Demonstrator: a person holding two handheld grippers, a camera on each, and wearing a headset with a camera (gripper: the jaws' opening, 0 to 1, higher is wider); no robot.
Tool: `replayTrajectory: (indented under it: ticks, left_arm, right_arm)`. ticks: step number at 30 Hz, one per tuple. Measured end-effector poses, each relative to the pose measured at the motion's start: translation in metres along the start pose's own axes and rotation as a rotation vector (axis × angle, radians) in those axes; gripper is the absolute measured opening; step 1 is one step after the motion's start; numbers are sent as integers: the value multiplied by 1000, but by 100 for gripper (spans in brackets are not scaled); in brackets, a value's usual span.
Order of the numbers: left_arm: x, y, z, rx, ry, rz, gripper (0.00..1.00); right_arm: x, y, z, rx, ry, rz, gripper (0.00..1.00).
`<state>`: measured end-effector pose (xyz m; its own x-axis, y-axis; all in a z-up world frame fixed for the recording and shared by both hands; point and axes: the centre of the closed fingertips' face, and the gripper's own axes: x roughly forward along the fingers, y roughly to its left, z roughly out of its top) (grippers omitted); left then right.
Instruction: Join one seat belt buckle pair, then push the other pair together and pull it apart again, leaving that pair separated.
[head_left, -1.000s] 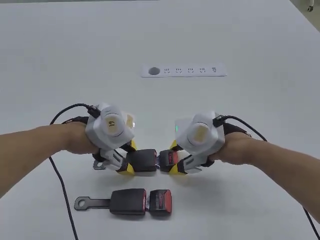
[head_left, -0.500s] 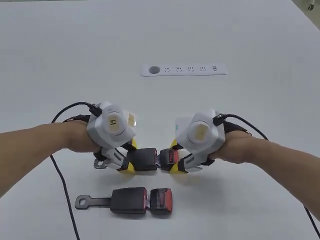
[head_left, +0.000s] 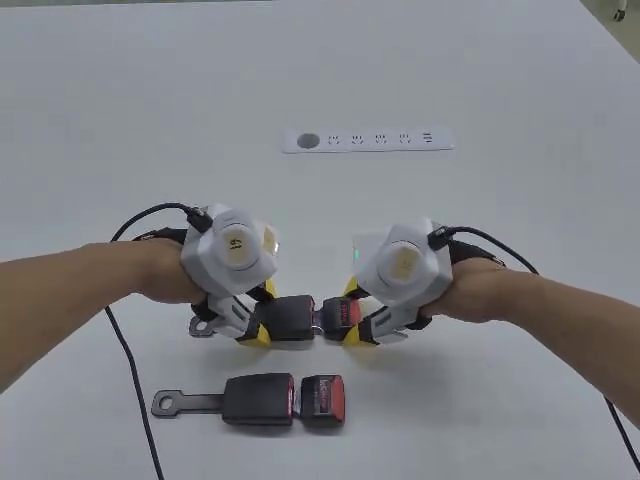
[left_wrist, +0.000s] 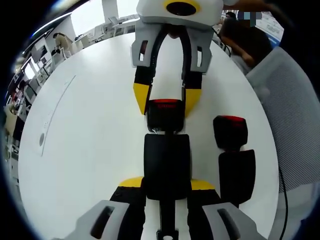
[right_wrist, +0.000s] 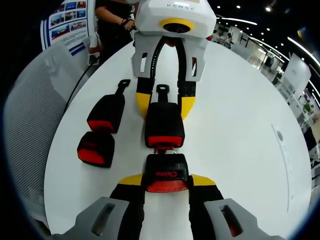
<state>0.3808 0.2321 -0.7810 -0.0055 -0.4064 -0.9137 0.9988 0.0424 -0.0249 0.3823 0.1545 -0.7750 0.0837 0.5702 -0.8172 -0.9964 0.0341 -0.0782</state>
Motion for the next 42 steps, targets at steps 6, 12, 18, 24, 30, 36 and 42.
replayTrajectory:
  ticks: [6,12,18,24,30,36,42]
  left_arm:
    - [1,0,1,-2,-3,-1,32]
    - [0,-2,2,-6,-7,1,32]
    - [1,-2,2,-10,-9,2,32]
    - [1,-2,2,-11,-12,3,32]
    - [1,-2,2,-8,-9,1,32]
    - [0,-3,3,-8,-6,1,32]
    - [1,-2,3,-9,-7,1,32]
  right_arm:
    - [-7,0,-9,9,1,0,30]
    - [-7,-1,-10,0,2,0,30]
    - [-9,-1,-13,-2,9,3,30]
    - [-12,-1,-20,-6,25,4,30]
    - [-15,-2,-28,-7,40,8,30]
    - [-21,-3,-36,-1,54,2,31]
    - [-26,-4,-43,2,66,2,31]
